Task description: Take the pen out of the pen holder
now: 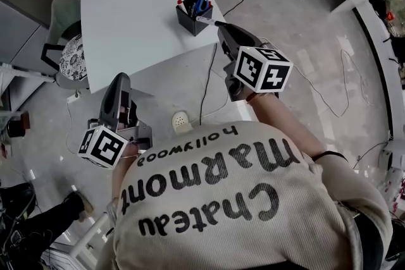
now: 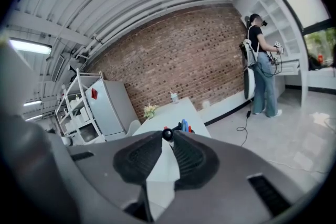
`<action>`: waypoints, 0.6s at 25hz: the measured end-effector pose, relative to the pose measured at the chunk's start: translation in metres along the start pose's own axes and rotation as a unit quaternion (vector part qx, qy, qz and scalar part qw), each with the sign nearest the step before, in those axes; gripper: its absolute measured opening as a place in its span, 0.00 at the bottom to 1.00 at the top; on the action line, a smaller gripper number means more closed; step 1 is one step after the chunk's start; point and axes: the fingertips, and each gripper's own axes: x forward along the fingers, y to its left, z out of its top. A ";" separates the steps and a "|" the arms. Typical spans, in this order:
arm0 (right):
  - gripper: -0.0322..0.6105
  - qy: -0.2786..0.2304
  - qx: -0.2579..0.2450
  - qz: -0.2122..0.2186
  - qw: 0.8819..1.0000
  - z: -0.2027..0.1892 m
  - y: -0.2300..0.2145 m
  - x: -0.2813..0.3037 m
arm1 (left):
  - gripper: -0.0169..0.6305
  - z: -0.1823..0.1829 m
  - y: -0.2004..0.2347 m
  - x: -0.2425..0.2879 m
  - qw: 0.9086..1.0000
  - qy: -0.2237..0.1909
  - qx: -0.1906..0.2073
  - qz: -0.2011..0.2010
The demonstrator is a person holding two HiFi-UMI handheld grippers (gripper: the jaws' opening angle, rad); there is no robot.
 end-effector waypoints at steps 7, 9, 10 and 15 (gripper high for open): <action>0.16 0.007 0.002 0.015 1.000 -0.009 -0.004 -0.022 | 0.03 -0.017 -0.018 -0.020 1.000 -0.006 0.001 0.009; 0.16 0.013 0.000 0.019 1.000 -0.015 -0.003 -0.028 | 0.03 -0.021 -0.025 -0.026 1.000 -0.006 0.002 0.011; 0.16 0.016 -0.001 0.020 1.000 -0.019 -0.003 -0.031 | 0.03 -0.023 -0.028 -0.029 1.000 -0.007 0.004 0.012; 0.16 0.030 -0.013 0.032 0.999 -0.035 -0.002 -0.049 | 0.03 -0.035 -0.037 -0.039 1.000 -0.008 0.015 0.022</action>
